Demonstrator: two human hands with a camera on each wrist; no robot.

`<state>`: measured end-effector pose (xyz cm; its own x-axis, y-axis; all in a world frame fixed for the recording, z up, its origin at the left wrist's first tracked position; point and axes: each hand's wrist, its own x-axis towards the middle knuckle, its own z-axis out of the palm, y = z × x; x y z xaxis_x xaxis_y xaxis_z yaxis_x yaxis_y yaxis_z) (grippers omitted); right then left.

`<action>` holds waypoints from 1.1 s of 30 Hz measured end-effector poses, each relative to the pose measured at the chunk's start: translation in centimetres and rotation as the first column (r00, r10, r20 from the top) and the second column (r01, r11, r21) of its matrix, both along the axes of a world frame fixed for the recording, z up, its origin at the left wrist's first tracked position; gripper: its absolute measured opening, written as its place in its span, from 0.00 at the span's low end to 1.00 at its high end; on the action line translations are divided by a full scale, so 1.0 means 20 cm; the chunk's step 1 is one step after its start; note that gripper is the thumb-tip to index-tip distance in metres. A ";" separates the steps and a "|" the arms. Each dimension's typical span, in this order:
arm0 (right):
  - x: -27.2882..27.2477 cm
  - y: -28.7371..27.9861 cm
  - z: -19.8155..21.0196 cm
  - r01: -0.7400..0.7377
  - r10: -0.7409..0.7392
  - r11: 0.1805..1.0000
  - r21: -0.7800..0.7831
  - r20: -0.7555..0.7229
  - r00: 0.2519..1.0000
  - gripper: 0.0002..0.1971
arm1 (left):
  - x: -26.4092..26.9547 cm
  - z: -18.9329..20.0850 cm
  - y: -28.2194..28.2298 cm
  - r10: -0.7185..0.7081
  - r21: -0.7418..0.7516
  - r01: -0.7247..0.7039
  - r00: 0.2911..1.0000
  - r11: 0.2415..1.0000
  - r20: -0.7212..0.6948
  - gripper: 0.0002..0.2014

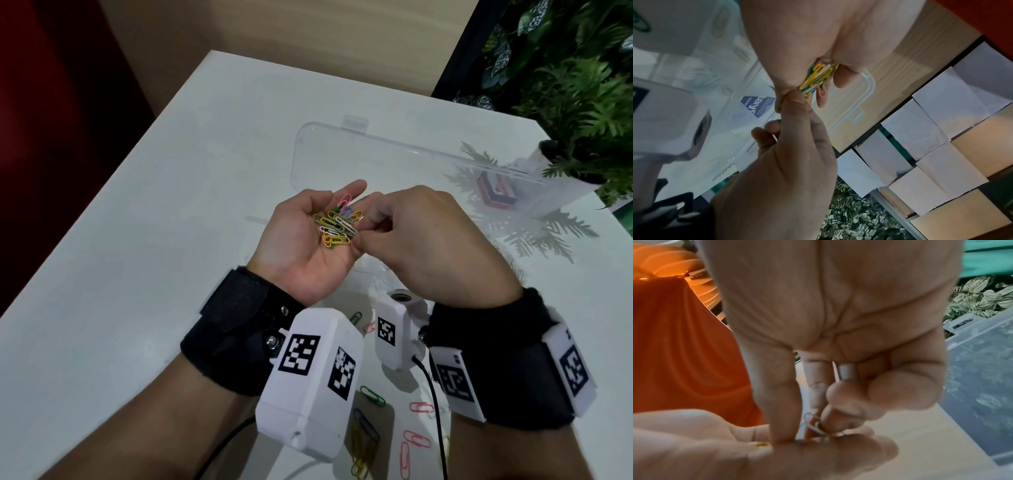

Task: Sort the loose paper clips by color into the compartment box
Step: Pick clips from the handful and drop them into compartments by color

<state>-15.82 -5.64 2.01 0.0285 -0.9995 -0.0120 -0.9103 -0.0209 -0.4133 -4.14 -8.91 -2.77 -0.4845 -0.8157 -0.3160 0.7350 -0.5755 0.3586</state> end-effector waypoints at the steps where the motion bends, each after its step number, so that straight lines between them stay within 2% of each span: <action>1: 0.00 0.00 0.00 0.000 0.000 1.000 0.000 -0.002 1.000 0.05 | 0.00 0.00 0.00 -0.004 0.000 0.004 1.000 1.000 -0.005 0.22; 5: -0.01 -0.01 0.00 0.009 -0.008 1.000 -0.020 0.031 0.999 0.07 | -0.01 0.00 0.00 0.003 -0.009 -0.003 0.999 1.000 -0.040 0.22; 11: -0.07 -0.01 0.01 0.099 -0.092 0.979 -0.181 0.048 0.995 0.05 | -0.01 0.00 -0.01 0.032 0.033 -0.028 0.990 0.999 -0.141 0.20; 19: -0.04 -0.03 -0.01 0.101 -0.078 0.956 -0.274 0.092 0.993 0.03 | -0.01 -0.01 -0.01 0.011 -0.015 -0.013 0.993 1.000 -0.115 0.21; 23: -0.01 -0.05 -0.06 0.052 -0.045 0.935 -0.350 0.029 0.999 0.02 | -0.02 -0.02 -0.01 -0.026 -0.053 0.020 0.992 0.998 -0.122 0.24; 25: 0.00 -0.05 -0.08 0.008 -0.004 0.939 -0.343 0.014 1.000 0.04 | -0.01 -0.02 0.00 -0.049 -0.060 0.042 0.992 0.997 -0.118 0.19; 29: 0.00 -0.06 -0.07 -0.084 0.068 0.963 -0.258 -0.070 0.995 0.10 | -0.01 -0.02 -0.01 -0.042 -0.060 0.035 0.991 0.998 -0.125 0.20; 33: -0.01 -0.05 -0.05 -0.098 0.077 0.971 -0.216 -0.101 0.992 0.08 | 0.00 -0.01 -0.01 -0.046 -0.037 0.041 0.992 0.998 -0.115 0.16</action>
